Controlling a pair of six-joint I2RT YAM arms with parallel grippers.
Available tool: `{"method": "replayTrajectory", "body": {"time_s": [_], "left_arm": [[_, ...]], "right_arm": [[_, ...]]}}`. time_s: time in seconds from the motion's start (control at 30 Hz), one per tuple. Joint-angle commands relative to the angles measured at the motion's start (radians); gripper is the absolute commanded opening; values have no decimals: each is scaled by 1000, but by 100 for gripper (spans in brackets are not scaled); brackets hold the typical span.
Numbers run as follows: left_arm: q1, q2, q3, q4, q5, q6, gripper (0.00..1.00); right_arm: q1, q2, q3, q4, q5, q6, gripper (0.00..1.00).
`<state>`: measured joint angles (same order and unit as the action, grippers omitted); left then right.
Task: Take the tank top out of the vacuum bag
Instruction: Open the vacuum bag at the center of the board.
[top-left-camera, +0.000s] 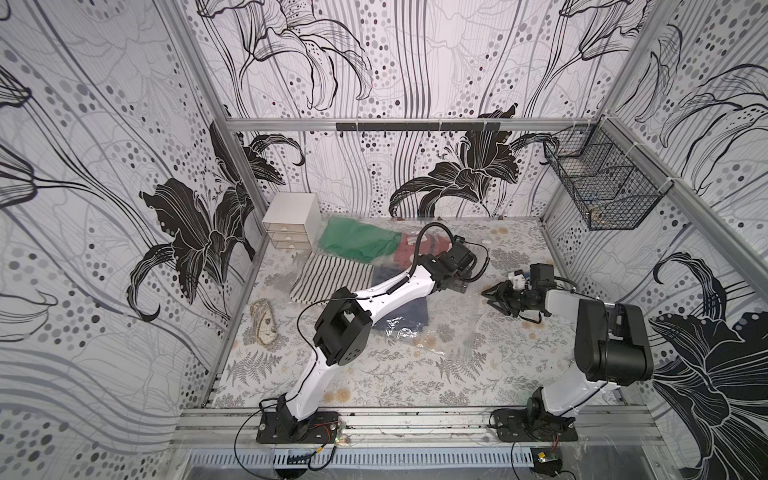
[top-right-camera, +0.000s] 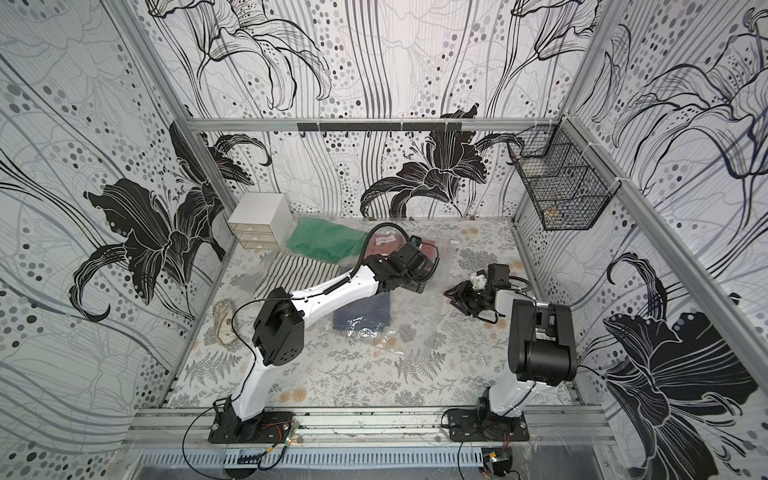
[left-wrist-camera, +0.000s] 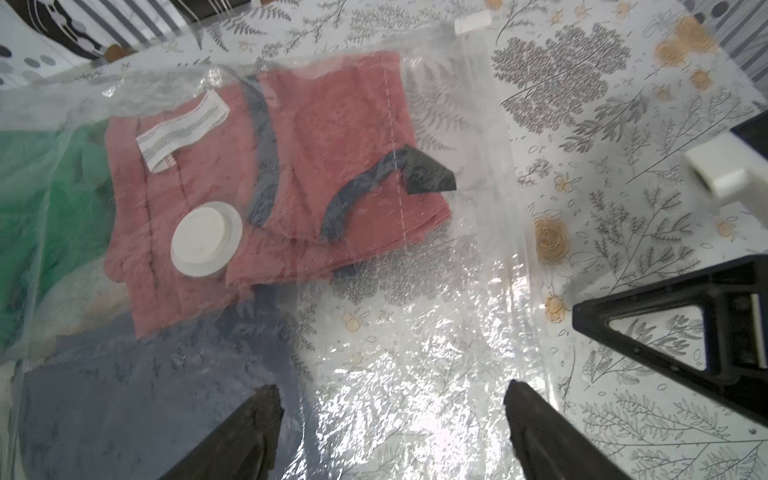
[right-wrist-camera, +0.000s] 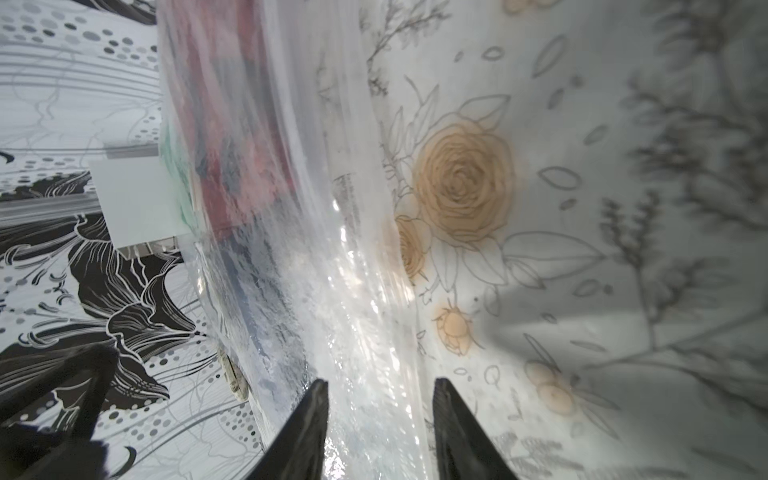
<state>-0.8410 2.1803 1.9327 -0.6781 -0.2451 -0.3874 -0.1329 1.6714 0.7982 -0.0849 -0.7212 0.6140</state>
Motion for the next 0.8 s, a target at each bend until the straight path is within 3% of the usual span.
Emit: {"method": "replayTrajectory", "body": {"time_s": [0.0, 0.13, 0.23, 0.47, 0.63, 0.77], "left_arm": [[18, -55, -59, 42, -14, -24, 87], [21, -68, -89, 46, -22, -31, 87], [20, -74, -98, 44, -30, -34, 87], [20, -86, -112, 43, -45, -24, 87], [20, -74, -94, 36, -41, -23, 87], [20, -76, -93, 51, -20, -18, 87]], "right_arm": [[29, 37, -12, 49, -59, 21, 42], [70, 78, 9, 67, -69, 27, 41], [76, 89, 1, 102, -81, 53, 34], [77, 5, 5, 36, -74, 47, 25], [78, -62, 12, -1, -79, 59, 25], [78, -57, 16, 22, -105, 76, 13]]}}
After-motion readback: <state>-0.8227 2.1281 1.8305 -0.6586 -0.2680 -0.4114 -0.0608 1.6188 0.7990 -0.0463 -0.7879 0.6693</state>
